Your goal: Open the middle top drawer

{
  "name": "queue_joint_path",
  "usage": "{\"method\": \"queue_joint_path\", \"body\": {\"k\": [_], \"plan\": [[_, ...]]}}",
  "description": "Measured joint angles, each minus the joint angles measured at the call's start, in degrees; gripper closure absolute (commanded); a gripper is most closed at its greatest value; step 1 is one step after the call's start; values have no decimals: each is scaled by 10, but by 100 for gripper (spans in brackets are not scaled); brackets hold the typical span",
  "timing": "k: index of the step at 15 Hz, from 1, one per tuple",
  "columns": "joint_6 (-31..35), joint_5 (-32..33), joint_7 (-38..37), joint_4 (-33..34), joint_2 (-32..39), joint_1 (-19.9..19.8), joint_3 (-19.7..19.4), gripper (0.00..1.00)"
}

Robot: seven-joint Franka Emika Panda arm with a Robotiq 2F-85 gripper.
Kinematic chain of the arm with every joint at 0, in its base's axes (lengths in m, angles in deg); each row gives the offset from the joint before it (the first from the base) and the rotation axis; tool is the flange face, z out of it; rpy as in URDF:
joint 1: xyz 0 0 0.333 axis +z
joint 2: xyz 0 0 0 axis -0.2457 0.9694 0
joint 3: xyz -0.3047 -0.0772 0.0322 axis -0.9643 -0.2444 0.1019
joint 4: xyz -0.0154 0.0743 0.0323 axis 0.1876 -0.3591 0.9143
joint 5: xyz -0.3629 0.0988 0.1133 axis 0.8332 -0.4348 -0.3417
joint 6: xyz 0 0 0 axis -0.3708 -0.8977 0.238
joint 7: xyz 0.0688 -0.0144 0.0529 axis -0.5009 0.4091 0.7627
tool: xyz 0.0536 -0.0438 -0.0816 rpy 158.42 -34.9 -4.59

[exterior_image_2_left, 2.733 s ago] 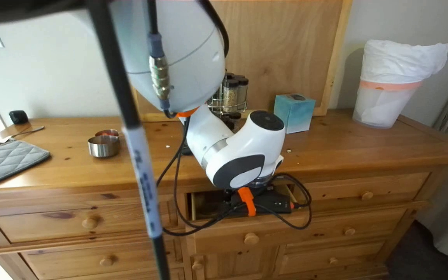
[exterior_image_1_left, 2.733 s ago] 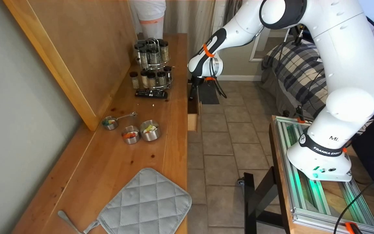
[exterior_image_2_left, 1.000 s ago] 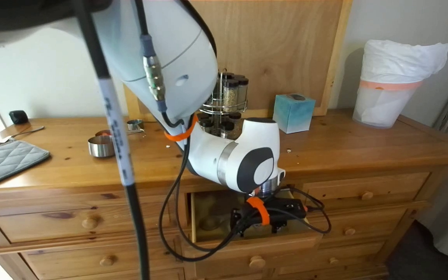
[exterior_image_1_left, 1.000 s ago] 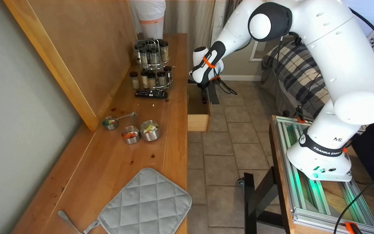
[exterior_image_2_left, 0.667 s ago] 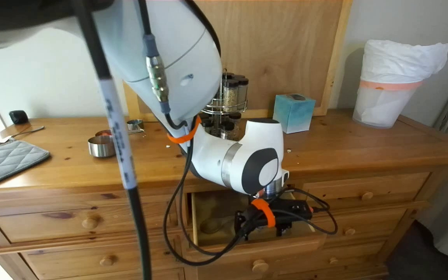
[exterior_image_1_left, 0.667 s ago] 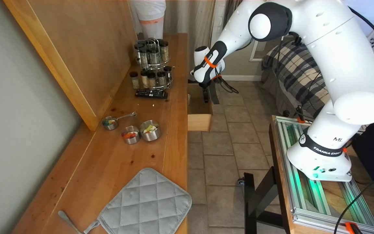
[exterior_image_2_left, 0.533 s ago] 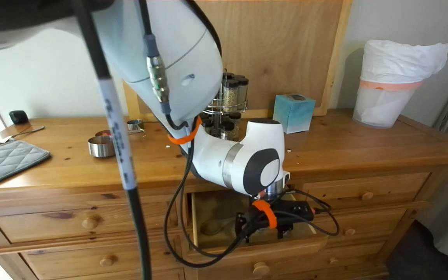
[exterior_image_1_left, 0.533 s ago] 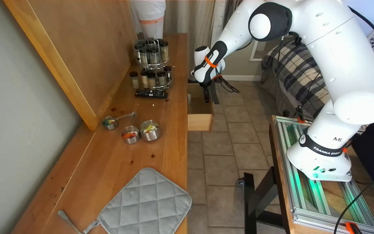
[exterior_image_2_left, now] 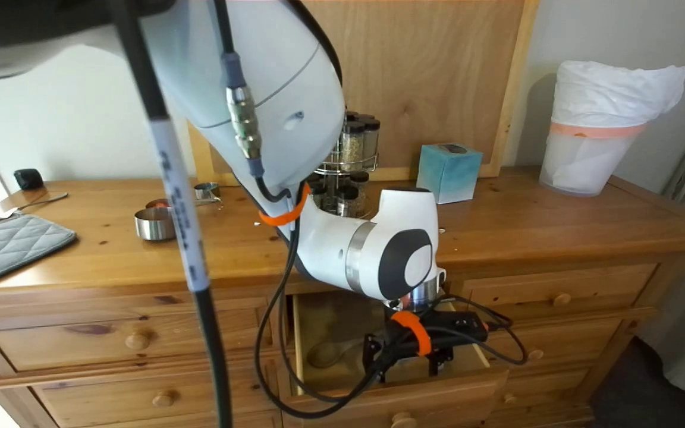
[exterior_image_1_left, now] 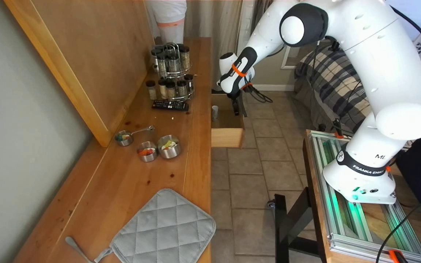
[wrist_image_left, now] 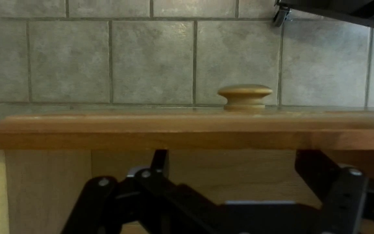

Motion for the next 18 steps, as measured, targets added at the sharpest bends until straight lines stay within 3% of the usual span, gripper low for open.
{"method": "queue_joint_path", "body": {"k": [11,18], "plan": [[-33,13,0,1,2,-2,-13,0],[-67,-36,15,-4,-55,-41,48,0]]}}
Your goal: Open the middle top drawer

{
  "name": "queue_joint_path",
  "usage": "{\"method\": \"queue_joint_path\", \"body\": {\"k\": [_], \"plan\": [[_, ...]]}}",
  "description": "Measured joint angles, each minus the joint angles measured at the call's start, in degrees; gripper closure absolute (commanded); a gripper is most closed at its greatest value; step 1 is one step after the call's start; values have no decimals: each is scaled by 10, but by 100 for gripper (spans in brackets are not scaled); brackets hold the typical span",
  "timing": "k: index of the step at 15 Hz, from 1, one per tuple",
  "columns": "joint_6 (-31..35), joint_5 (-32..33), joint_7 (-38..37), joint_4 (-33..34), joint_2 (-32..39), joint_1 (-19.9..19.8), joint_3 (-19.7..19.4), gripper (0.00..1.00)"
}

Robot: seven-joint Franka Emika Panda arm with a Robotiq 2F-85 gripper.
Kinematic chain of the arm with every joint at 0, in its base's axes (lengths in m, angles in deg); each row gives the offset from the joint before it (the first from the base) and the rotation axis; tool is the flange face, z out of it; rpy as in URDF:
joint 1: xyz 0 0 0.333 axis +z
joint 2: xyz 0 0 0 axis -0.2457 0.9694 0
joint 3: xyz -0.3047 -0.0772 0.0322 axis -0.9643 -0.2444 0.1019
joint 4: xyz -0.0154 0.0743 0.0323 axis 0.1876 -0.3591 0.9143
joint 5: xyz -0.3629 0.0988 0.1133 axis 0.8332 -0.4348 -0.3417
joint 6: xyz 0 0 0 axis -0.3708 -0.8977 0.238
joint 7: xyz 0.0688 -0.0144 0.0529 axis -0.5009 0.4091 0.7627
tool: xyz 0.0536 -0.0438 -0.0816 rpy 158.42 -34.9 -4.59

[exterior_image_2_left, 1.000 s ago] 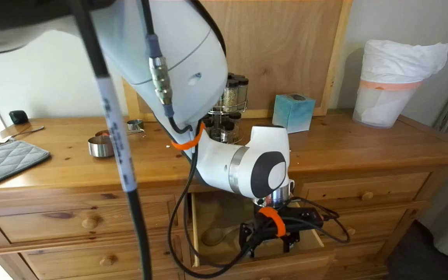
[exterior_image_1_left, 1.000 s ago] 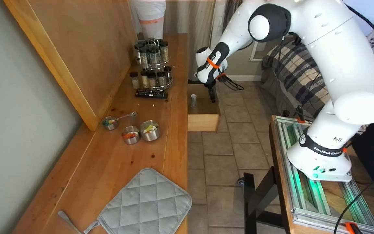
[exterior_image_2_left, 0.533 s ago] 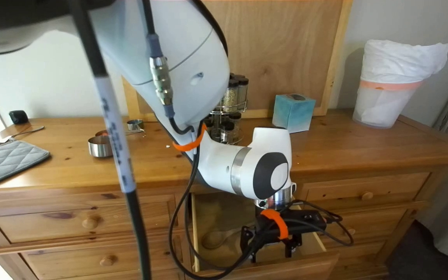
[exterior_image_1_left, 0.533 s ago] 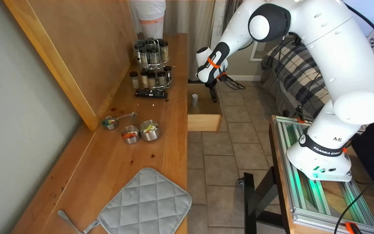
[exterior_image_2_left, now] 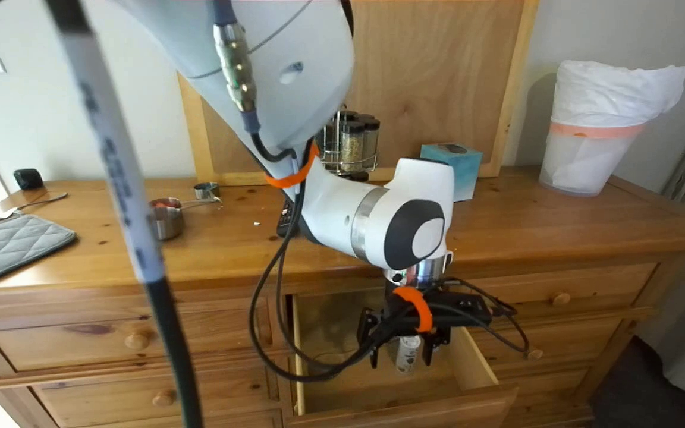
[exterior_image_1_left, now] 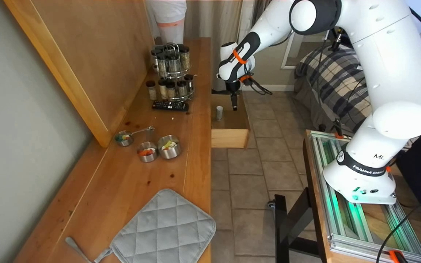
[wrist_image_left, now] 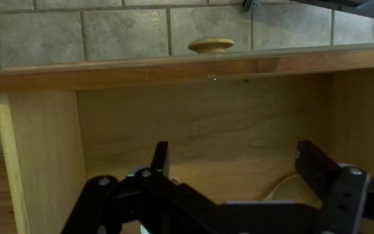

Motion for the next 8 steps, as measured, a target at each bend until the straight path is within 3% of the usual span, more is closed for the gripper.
{"method": "queue_joint_path", "body": {"k": [4,8], "plan": [[-21,-8,-2,-32,-59,2,4,0],[-28,-13,-15,-105,-145,10,3,0]]}}
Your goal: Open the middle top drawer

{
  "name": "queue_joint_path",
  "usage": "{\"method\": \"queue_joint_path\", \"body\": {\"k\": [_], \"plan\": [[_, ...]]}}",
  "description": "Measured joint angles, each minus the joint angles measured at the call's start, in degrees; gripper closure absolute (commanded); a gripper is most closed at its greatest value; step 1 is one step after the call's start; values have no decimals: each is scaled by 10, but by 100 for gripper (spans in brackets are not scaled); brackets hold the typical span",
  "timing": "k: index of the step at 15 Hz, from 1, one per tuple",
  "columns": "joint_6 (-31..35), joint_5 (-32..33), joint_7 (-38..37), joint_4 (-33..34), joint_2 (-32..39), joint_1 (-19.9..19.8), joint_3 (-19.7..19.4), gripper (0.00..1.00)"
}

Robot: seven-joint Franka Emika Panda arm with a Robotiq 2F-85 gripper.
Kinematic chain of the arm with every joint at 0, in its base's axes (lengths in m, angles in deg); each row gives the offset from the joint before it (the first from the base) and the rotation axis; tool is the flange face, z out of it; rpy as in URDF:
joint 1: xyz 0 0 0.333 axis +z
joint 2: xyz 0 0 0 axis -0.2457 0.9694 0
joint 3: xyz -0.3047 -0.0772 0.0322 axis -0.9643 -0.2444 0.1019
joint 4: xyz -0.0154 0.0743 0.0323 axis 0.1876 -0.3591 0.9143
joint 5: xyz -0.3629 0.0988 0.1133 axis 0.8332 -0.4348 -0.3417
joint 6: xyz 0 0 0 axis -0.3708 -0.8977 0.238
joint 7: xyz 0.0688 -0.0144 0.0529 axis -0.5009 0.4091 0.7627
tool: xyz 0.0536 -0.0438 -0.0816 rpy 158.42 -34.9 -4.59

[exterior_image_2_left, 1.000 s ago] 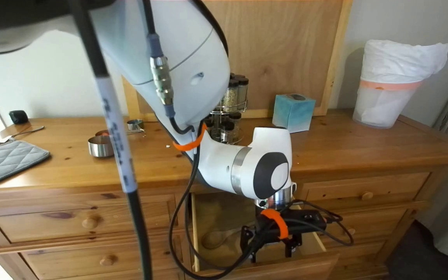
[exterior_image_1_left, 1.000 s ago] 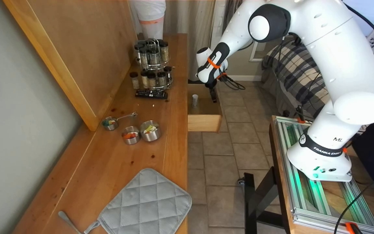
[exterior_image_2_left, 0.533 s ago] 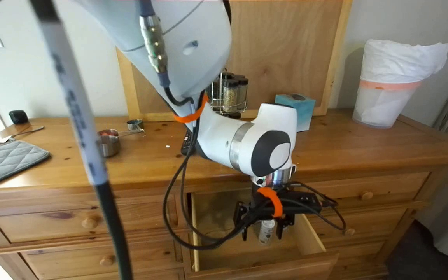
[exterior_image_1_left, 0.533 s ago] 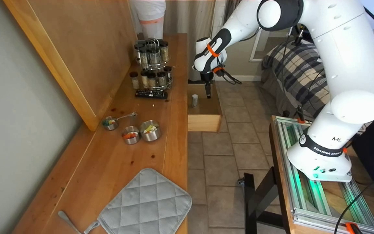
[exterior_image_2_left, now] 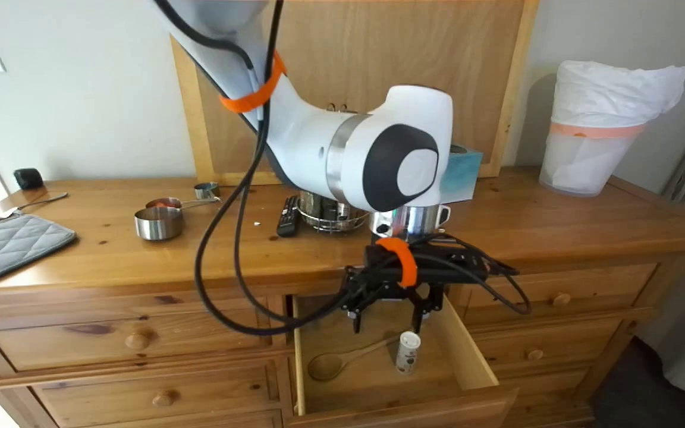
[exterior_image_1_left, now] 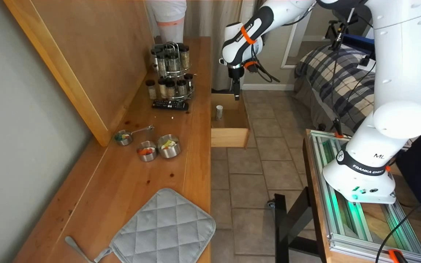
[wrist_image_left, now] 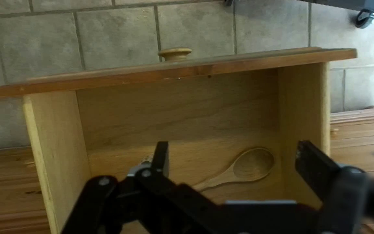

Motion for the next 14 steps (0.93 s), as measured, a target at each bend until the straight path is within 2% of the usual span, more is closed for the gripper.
{"method": "queue_joint_path", "body": {"k": [5,14], "plan": [[0,-23,-56,-110,-124,32,-7,0],[4,-5,-153,-286,-335,134,-21,0]]}}
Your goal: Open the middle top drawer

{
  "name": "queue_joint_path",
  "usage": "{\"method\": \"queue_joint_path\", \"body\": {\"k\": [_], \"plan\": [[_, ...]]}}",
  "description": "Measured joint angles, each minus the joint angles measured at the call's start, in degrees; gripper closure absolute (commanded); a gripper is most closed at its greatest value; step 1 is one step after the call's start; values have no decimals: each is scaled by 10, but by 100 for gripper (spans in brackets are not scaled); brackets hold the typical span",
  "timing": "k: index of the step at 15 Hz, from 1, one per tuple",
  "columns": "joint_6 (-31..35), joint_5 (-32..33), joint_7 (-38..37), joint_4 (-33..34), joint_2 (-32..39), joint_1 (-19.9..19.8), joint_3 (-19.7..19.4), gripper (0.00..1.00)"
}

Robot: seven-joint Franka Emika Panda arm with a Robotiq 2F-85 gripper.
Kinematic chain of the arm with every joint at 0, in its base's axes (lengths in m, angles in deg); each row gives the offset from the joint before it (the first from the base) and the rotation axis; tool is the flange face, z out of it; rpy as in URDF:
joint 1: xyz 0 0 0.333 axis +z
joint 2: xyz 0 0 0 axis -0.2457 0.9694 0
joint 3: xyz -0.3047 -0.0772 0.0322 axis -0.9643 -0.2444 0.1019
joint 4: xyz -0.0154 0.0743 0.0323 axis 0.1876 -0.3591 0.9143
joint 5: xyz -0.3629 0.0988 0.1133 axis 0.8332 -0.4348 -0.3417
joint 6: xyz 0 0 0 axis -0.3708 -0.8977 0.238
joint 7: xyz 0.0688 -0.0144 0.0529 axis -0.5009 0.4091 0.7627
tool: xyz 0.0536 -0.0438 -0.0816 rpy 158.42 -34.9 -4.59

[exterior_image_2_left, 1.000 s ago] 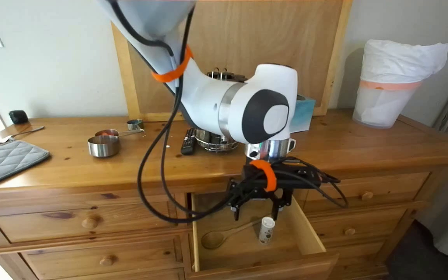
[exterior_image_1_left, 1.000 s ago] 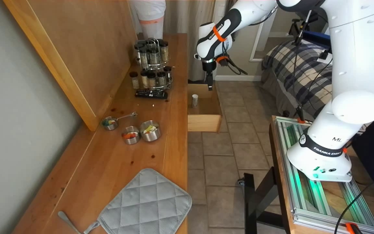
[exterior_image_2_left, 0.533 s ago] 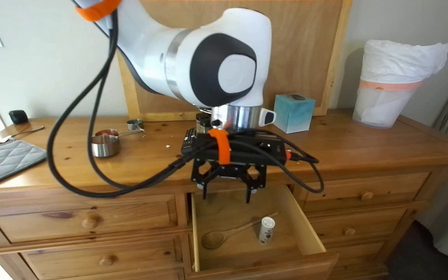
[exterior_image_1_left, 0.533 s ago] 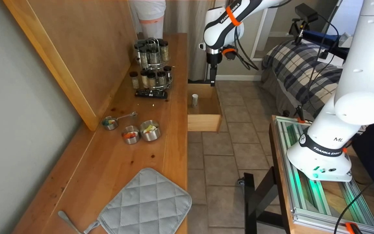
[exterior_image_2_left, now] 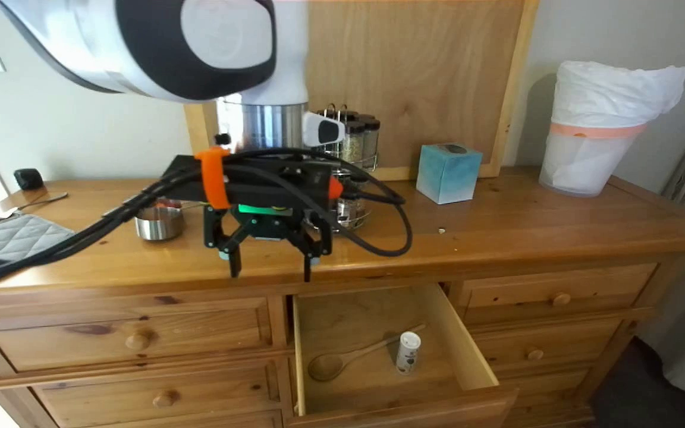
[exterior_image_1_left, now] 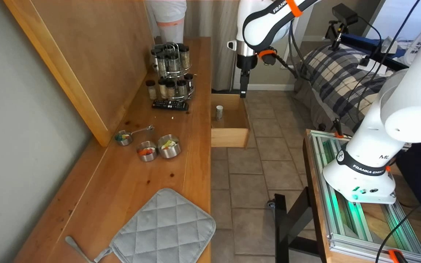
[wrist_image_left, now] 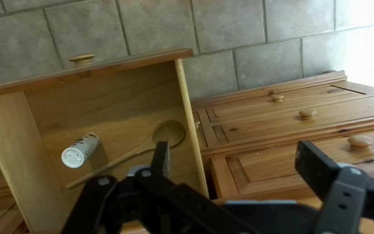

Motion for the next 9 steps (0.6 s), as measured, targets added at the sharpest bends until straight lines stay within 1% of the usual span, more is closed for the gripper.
{"method": "queue_joint_path", "body": {"k": [4,9], "plan": [[7,3,-27,-48,-72,17,-5,0],[10,3,-28,-60,-85,18,-8,0]]}}
